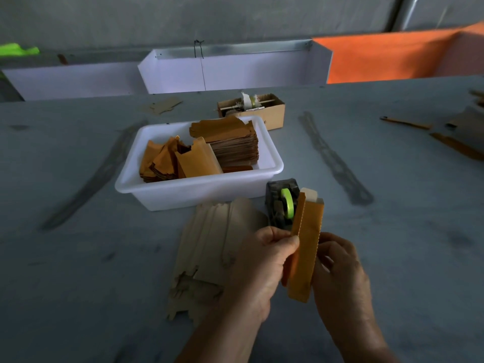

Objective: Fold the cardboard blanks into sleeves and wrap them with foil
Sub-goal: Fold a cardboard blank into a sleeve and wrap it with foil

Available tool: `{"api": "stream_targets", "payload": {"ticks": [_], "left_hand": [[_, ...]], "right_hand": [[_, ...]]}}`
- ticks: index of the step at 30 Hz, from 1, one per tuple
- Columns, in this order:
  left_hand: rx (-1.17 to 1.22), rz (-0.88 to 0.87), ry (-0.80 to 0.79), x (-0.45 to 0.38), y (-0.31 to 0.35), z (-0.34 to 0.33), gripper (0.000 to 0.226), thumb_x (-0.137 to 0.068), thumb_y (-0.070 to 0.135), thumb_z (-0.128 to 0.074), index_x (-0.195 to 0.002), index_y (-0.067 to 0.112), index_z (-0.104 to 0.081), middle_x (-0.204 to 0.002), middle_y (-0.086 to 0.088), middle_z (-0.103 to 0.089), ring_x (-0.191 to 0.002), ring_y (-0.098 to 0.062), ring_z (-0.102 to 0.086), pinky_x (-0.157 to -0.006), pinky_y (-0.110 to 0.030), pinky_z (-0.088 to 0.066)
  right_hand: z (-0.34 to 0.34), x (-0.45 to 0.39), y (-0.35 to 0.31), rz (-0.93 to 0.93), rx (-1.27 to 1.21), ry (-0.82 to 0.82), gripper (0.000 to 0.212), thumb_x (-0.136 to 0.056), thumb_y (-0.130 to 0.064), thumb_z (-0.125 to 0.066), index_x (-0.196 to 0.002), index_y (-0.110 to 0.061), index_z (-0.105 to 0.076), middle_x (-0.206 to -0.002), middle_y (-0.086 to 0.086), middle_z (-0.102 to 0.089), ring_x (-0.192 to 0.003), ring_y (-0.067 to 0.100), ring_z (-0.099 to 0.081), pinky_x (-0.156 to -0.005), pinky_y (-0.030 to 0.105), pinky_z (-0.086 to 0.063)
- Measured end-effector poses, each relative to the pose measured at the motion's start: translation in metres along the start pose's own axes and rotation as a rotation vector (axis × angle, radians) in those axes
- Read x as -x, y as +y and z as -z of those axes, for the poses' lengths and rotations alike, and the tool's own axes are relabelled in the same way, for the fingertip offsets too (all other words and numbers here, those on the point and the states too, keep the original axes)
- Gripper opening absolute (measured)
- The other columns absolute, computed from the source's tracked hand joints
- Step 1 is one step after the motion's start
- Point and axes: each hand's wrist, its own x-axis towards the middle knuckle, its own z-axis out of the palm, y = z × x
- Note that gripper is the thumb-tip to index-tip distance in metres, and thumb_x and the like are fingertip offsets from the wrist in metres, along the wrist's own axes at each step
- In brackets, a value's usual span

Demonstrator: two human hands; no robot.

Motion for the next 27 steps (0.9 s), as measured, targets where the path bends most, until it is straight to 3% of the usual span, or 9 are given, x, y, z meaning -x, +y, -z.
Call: {"api": "stream_targets", "payload": {"ticks": [3,6,9,11,14,16,20,25,27], "left_hand": [[-0.052,-0.002,0.018,0.0,0.003,-0.001,0.02,-0.089,0.018,-0.063,-0.07,0.02,-0.062,-0.05,0.011,-0.06,-0.041,0.003,-0.052,-0.038,-0.009,-0.035],[-0.033,0.021,0.007,0.001,0.007,-0.001,0.017,-0.089,0.016,-0.063,-0.072,0.017,-0.063,-0.054,0.009,-0.061,-0.036,0.003,-0.048,-0.036,-0.009,-0.032],[0.014,0.051,-0.009,0.003,0.012,0.001,0.016,-0.088,0.012,-0.063,-0.072,0.015,-0.063,-0.052,0.008,-0.059,-0.033,0.003,-0.044,-0.035,-0.009,-0.03],[0.058,0.072,-0.032,0.005,0.014,0.003,0.017,-0.088,0.008,-0.062,-0.071,0.012,-0.062,-0.047,0.009,-0.058,-0.032,0.002,-0.044,-0.034,-0.009,-0.029],[0.071,0.074,-0.044,0.012,0.016,0.006,0.017,-0.084,0.006,-0.064,-0.069,0.012,-0.064,-0.047,0.006,-0.058,-0.034,-0.001,-0.046,-0.034,-0.011,-0.03],[0.062,0.068,-0.054,0.017,0.015,0.009,0.016,-0.081,0.009,-0.067,-0.066,0.014,-0.066,-0.052,0.003,-0.061,-0.038,-0.004,-0.05,-0.036,-0.013,-0.034],[0.029,0.041,-0.061,0.025,0.015,0.013,0.01,-0.083,0.012,-0.067,-0.073,0.012,-0.067,-0.056,0.001,-0.063,-0.044,-0.006,-0.054,-0.04,-0.016,-0.039],[0.089,0.069,-0.098,0.03,0.017,0.014,0.007,-0.083,0.009,-0.068,-0.084,0.009,-0.074,-0.083,-0.011,-0.075,-0.078,-0.02,-0.073,-0.064,-0.023,-0.057],[0.083,0.081,-0.091,0.031,0.016,0.014,0.008,-0.083,0.009,-0.068,-0.079,0.011,-0.075,-0.082,-0.01,-0.075,-0.078,-0.018,-0.073,-0.066,-0.024,-0.057]], "right_hand": [[0.002,-0.005,-0.004,0.08,0.088,-0.019,0.017,-0.081,-0.009,-0.069,-0.068,-0.019,-0.062,-0.096,-0.011,-0.053,-0.087,0.015,-0.058,-0.065,0.013,-0.041],[0.009,-0.006,-0.004,0.104,0.083,-0.058,0.022,-0.082,-0.006,-0.066,-0.067,-0.021,-0.061,-0.093,-0.012,-0.054,-0.083,0.011,-0.06,-0.068,0.02,-0.047],[0.023,-0.004,0.001,0.067,-0.019,-0.015,0.028,-0.083,-0.008,-0.065,-0.067,-0.03,-0.059,-0.093,-0.011,-0.059,-0.079,0.0,-0.059,-0.065,0.012,-0.044],[0.036,-0.005,0.0,-0.005,-0.169,0.01,0.024,-0.085,-0.007,-0.062,-0.07,-0.026,-0.062,-0.085,-0.006,-0.064,-0.079,0.008,-0.062,-0.067,0.016,-0.05],[0.058,-0.004,-0.014,-0.135,-0.491,-0.132,0.017,-0.082,-0.006,-0.061,-0.068,-0.014,-0.068,-0.068,0.002,-0.067,-0.067,0.011,-0.065,-0.06,0.017,-0.054],[0.068,-0.002,-0.028,-0.115,-0.574,-0.307,0.008,-0.071,-0.015,-0.063,-0.07,-0.016,-0.071,-0.064,0.003,-0.066,-0.06,0.01,-0.062,-0.055,0.015,-0.052],[0.069,-0.003,-0.045,0.031,-0.424,-0.522,0.016,-0.068,-0.014,-0.064,-0.076,-0.023,-0.074,-0.067,0.005,-0.069,-0.06,0.008,-0.062,-0.053,0.016,-0.049],[0.06,-0.008,-0.043,0.103,-0.264,-0.513,0.032,-0.082,-0.003,-0.061,-0.076,-0.031,-0.074,-0.073,0.002,-0.069,-0.064,0.005,-0.061,-0.054,0.014,-0.047],[0.058,-0.008,-0.042,0.129,-0.222,-0.501,0.031,-0.082,-0.005,-0.061,-0.078,-0.034,-0.073,-0.074,0.001,-0.069,-0.064,0.005,-0.06,-0.054,0.014,-0.046]]}}
